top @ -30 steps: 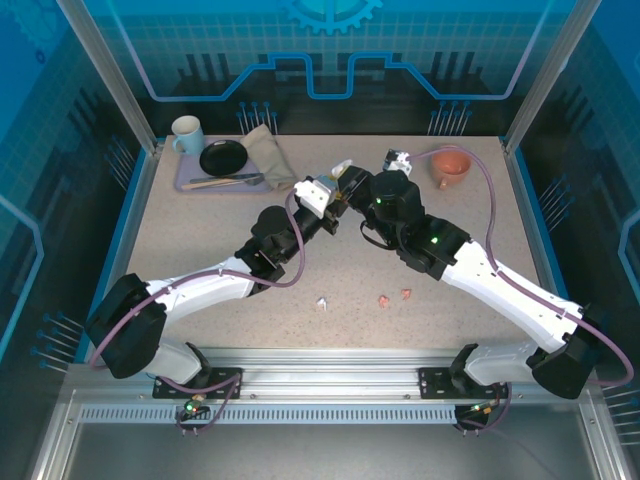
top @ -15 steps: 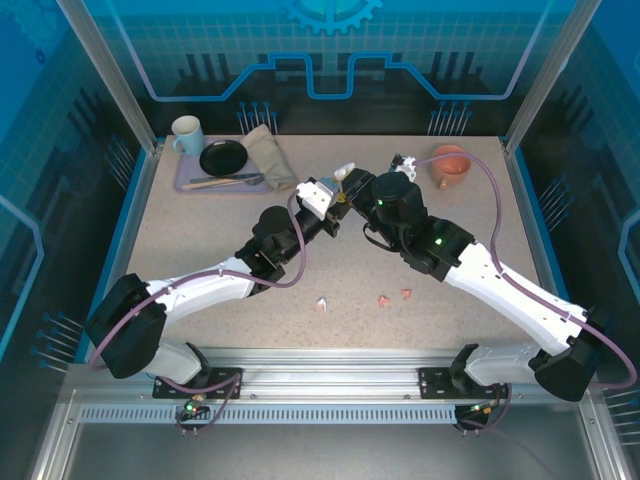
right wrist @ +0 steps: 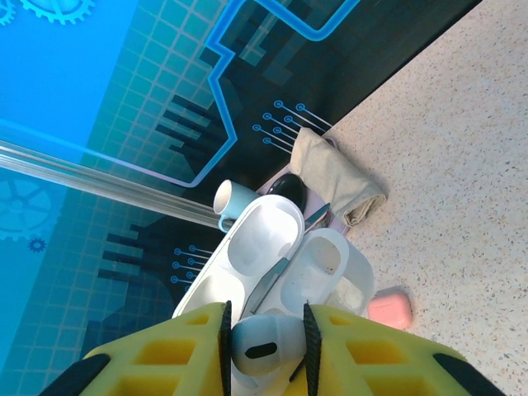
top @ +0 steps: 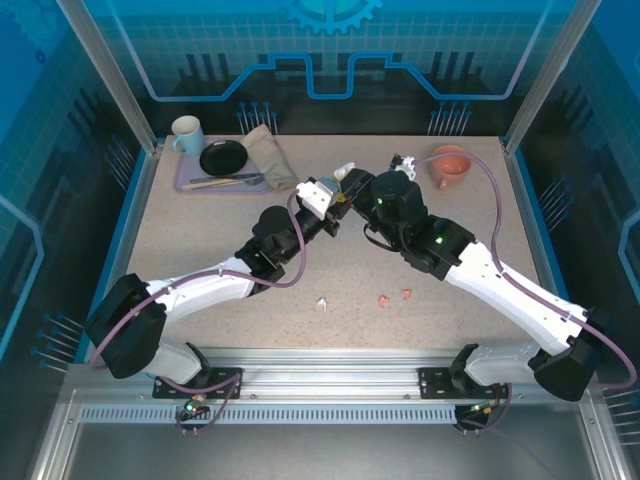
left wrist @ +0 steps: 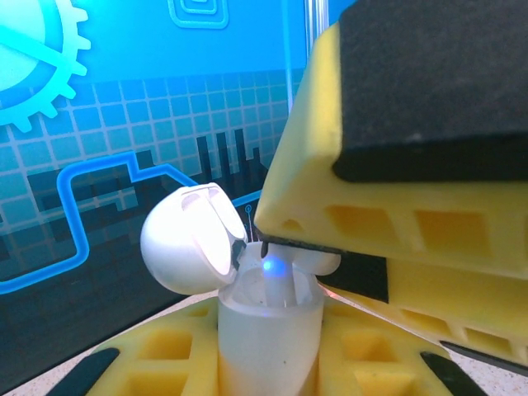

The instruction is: Insert wireless bluetooth earbuds into charging case

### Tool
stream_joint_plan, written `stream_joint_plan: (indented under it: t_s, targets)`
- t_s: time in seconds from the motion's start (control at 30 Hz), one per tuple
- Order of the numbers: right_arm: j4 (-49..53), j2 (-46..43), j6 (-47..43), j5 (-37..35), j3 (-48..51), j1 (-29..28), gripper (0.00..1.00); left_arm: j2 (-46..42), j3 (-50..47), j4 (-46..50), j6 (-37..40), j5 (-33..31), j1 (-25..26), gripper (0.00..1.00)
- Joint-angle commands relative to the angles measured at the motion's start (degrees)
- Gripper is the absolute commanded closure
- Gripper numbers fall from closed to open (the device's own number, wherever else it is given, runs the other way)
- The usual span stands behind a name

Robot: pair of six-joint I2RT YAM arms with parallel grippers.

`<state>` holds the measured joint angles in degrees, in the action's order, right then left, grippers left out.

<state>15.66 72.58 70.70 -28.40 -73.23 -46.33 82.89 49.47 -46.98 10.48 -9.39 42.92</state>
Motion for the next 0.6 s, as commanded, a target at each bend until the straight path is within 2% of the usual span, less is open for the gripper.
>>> stream_joint_plan:
  t_s: [0.0,0.23,0.57]
  targets:
    - [6.7,1.9,-1.4,1.2,-0.4,1.3,0.71,-3.1,2.7,-10.3,-0.6,-0.2,-0.1,1.0]
    - [6.6,3.8,-4.3,6.1,-2.7,2.9,0.71,-3.4,2.3,-10.1,-0.6,0.0,0.0,1.0]
    - [13.0,7.0,-8.9,11.9,-9.4,5.6,0.7,-5.1,0.8,-8.9,-1.2,1.2,0.0,1.0]
